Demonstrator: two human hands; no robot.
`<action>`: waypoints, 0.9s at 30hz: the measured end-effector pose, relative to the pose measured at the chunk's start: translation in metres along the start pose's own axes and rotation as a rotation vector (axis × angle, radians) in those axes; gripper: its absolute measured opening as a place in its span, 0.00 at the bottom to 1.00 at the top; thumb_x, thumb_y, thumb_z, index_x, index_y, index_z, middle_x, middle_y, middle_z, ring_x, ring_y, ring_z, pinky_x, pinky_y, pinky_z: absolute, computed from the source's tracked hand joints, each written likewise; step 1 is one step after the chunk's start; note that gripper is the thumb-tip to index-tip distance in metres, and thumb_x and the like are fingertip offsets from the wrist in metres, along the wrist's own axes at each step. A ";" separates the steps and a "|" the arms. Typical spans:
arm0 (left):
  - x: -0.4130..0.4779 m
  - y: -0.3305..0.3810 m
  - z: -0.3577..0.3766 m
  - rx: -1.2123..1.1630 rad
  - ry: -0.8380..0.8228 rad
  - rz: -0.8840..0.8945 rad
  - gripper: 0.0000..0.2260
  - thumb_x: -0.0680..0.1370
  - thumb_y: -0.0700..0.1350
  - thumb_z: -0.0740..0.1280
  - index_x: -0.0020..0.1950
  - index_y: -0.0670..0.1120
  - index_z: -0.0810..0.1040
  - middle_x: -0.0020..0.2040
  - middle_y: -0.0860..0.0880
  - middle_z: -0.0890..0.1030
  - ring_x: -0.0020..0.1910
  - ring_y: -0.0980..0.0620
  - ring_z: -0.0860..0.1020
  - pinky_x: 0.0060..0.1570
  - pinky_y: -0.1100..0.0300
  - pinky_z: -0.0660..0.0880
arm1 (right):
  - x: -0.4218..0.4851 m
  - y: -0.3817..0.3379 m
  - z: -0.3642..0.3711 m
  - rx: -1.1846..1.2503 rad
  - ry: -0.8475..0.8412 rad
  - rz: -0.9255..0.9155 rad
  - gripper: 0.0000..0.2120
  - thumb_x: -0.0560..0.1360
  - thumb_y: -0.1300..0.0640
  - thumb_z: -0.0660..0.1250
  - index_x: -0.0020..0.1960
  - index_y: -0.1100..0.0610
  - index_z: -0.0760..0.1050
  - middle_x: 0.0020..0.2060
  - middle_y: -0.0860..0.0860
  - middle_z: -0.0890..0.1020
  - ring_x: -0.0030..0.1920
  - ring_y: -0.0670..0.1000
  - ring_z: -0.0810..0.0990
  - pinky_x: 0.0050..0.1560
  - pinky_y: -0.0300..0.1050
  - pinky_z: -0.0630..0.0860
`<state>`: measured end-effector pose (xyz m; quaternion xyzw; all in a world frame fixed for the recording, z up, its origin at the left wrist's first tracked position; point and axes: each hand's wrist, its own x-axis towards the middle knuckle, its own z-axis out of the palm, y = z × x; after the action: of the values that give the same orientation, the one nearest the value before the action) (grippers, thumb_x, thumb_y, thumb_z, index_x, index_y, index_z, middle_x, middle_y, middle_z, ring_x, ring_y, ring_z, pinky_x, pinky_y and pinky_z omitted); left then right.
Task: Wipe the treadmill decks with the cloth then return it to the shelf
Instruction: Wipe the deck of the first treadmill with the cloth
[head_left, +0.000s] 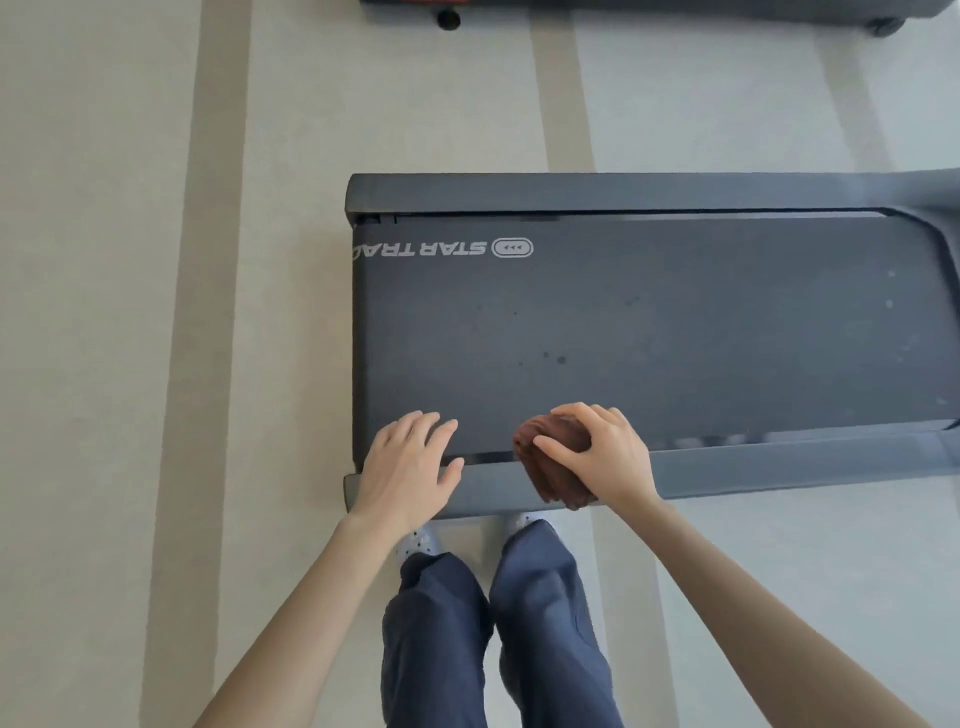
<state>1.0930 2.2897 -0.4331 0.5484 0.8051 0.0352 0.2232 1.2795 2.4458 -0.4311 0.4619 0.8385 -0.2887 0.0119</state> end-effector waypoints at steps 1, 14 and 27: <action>0.014 -0.004 0.019 0.005 -0.006 0.002 0.21 0.78 0.53 0.60 0.70 0.47 0.69 0.68 0.46 0.71 0.69 0.46 0.67 0.65 0.51 0.64 | 0.011 0.014 0.014 0.008 0.013 0.014 0.17 0.69 0.34 0.64 0.53 0.40 0.73 0.43 0.40 0.77 0.48 0.45 0.70 0.40 0.41 0.67; 0.188 -0.072 0.284 0.145 -0.020 0.076 0.25 0.79 0.55 0.54 0.75 0.49 0.58 0.76 0.46 0.59 0.75 0.47 0.54 0.72 0.51 0.53 | 0.160 0.185 0.247 -0.128 0.310 -0.121 0.17 0.69 0.40 0.71 0.53 0.48 0.79 0.43 0.49 0.79 0.43 0.55 0.74 0.41 0.48 0.74; 0.245 -0.105 0.402 0.178 0.291 0.068 0.27 0.77 0.55 0.51 0.75 0.47 0.59 0.76 0.43 0.58 0.75 0.45 0.52 0.71 0.42 0.54 | 0.293 0.223 0.330 -0.273 0.663 -0.177 0.18 0.72 0.34 0.61 0.54 0.43 0.78 0.48 0.50 0.78 0.49 0.59 0.72 0.44 0.51 0.66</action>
<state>1.0886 2.3928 -0.9042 0.5821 0.8098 0.0504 0.0537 1.2046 2.5977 -0.8957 0.4504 0.8643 -0.0085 -0.2239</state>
